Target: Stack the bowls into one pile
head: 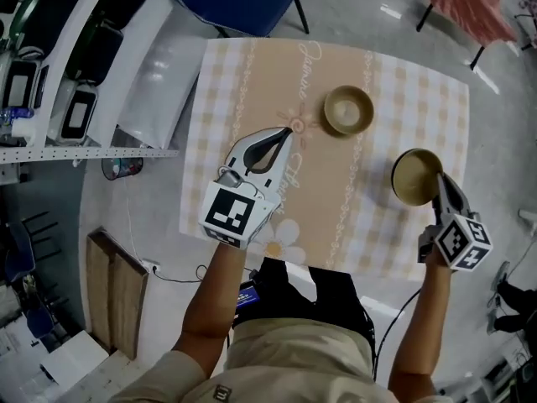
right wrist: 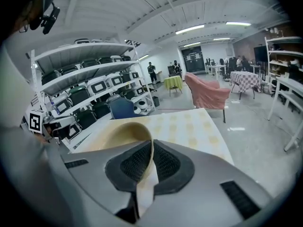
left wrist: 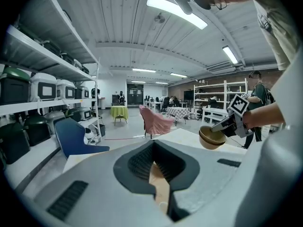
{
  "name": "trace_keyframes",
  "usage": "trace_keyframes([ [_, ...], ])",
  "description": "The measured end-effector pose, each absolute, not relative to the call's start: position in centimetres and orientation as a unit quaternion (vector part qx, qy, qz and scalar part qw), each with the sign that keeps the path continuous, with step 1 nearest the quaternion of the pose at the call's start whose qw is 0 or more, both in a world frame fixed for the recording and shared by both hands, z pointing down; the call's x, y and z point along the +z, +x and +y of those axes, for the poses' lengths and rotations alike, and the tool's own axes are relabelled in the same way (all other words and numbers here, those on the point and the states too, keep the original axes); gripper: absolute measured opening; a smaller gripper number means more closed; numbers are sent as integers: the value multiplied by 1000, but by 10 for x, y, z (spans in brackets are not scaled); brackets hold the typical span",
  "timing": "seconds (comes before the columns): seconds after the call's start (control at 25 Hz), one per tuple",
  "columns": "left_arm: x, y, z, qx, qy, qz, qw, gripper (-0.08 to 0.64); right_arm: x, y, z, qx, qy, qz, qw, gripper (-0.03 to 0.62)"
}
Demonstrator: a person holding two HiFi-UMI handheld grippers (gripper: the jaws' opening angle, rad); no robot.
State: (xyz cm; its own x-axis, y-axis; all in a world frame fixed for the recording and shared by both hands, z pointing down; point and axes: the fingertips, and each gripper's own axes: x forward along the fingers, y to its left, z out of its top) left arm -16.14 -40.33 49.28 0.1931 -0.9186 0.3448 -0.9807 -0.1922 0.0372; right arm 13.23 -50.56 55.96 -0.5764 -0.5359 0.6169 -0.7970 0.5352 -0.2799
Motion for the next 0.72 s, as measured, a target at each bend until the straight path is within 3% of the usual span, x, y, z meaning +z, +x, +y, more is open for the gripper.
trace_keyframes([
  [0.72, 493, -245, -317, 115, 724, -669, 125, 6, 549, 5, -500, 249, 336, -879, 230, 18],
])
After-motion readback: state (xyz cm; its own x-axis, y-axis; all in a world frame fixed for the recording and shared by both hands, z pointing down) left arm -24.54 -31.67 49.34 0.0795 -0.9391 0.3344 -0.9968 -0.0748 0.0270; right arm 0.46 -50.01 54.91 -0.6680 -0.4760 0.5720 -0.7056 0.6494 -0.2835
